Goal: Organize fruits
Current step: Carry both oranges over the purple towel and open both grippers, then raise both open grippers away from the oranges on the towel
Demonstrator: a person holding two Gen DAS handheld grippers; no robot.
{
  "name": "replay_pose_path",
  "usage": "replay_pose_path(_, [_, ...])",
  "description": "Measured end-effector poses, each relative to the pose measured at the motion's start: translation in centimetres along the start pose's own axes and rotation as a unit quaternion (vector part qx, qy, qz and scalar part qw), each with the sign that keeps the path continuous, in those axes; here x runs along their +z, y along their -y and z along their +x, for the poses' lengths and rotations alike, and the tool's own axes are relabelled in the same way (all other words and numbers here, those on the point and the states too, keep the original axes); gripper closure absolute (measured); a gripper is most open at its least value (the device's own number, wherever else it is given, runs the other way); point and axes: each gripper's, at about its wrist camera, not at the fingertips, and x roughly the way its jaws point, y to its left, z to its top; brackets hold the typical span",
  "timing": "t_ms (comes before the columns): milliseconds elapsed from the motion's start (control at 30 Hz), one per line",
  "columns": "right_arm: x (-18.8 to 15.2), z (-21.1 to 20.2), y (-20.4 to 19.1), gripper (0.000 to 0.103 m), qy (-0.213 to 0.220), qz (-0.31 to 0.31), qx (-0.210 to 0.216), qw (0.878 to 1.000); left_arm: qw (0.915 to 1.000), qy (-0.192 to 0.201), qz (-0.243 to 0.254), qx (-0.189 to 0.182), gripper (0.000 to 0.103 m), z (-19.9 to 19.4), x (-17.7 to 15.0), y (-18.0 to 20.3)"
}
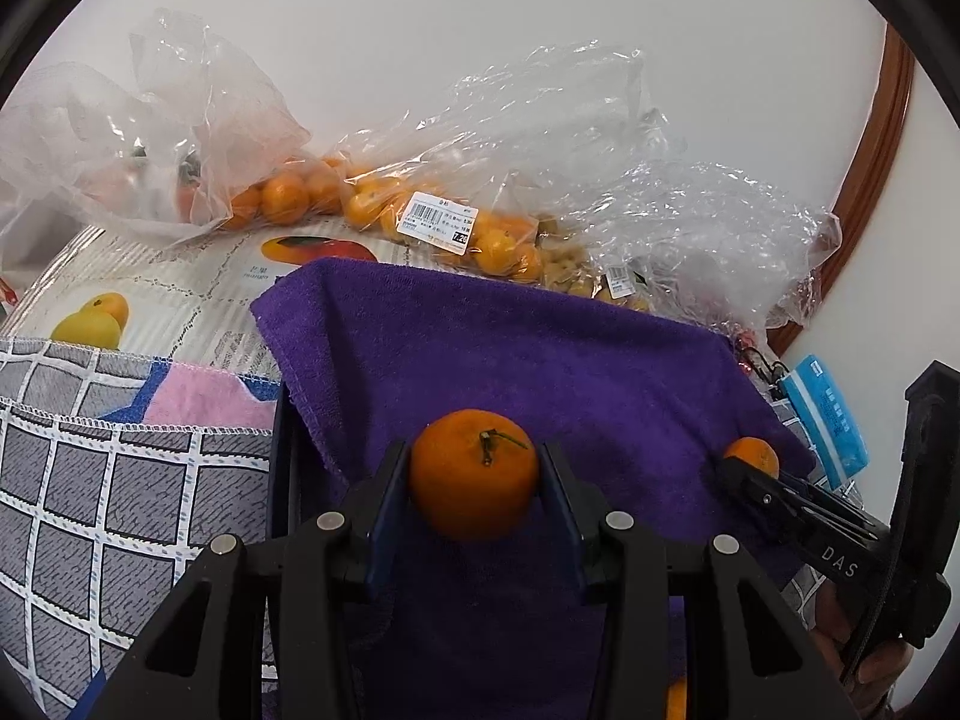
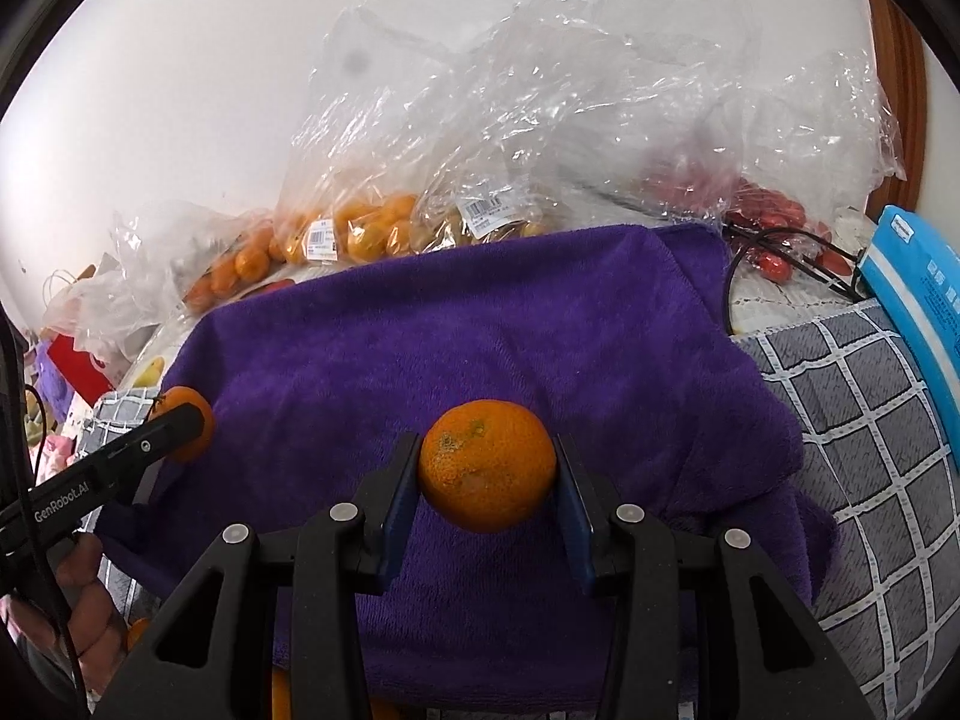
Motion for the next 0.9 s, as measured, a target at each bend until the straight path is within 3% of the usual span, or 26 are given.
replay_pose_path(300, [0.1,-0.7,0.0,0.059,0.016,0.0,-0.01,1.0,1.0,-0.001,0.005,0.004,0.062,0.0,0.0,0.2])
replay_pose_path(500, [0.3,-2.1,0.2,0.046,0.038,0.009,-0.016,0.999,0.9999,0.002,-0.005,-0.013,0.059,-0.4,0.2,-0.1])
replay_pose_path(633, [0.3,-3.0,-0.2,0.046,0.053,0.0,-0.024,0.998,0.9997,0.01,-0.01,-0.019,0.052,-0.9,0.2,-0.3])
replay_pose_path(900, [0.2,-3.9,-0.9,0.046,0.065,-0.019,-0.03,0.997,0.9993,0.033,-0.009,-0.014,0.051,-1.7,0.3,-0.2])
